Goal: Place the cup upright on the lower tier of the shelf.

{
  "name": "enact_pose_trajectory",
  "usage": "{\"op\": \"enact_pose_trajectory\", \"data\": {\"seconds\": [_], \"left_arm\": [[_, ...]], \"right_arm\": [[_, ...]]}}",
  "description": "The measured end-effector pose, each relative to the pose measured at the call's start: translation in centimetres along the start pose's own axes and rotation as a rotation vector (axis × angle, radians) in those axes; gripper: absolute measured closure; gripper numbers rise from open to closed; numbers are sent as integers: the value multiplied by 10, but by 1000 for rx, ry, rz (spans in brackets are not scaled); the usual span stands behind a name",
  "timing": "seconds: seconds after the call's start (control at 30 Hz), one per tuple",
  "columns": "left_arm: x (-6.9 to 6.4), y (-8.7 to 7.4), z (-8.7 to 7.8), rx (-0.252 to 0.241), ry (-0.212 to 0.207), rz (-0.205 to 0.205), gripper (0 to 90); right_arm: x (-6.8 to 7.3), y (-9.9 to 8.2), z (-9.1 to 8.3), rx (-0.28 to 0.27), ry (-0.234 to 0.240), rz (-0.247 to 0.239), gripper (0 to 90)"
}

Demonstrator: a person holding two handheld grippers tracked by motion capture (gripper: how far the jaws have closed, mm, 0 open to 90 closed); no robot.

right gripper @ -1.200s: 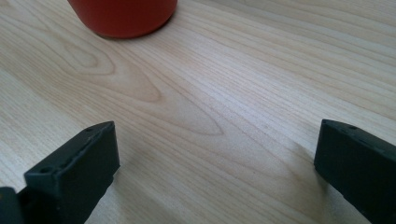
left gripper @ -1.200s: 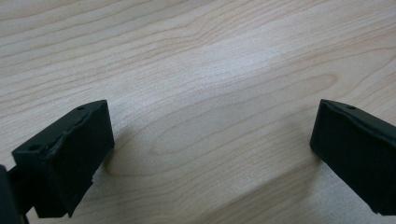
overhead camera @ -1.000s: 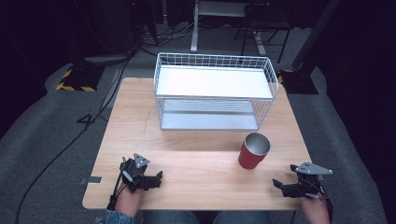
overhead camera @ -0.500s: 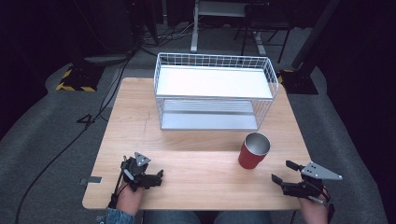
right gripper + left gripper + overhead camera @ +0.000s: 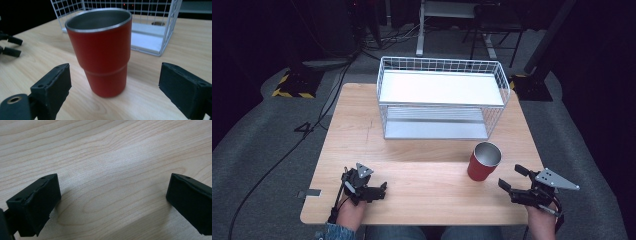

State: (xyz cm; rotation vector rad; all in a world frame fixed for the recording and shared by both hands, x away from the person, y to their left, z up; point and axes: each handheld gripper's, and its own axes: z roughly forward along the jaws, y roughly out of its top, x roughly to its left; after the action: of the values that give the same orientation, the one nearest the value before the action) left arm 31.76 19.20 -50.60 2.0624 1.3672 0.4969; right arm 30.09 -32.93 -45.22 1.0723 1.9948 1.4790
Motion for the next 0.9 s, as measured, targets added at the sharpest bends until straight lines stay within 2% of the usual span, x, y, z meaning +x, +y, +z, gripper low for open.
{"op": "enact_pose_trajectory", "data": {"seconds": [0.13,0.4,0.57,0.67,0.73,0.83,0.9], "left_arm": [[0,0,0,0,0,0,1],[0,0,0,0,0,0,1],[0,0,0,0,0,1,1],[0,0,0,0,0,0,1],[0,0,0,0,1,1,0],[0,0,0,0,0,1,1],[0,0,0,0,0,0,1]], "right_arm": [[2,4,6,-28,-2,-10,110],[7,5,31,2,22,-18,108],[9,4,46,18,22,-16,107],[9,2,53,29,13,-31,107],[10,0,58,42,23,-29,94],[13,-1,63,31,25,-35,49],[15,-1,66,21,14,-15,59]]}}
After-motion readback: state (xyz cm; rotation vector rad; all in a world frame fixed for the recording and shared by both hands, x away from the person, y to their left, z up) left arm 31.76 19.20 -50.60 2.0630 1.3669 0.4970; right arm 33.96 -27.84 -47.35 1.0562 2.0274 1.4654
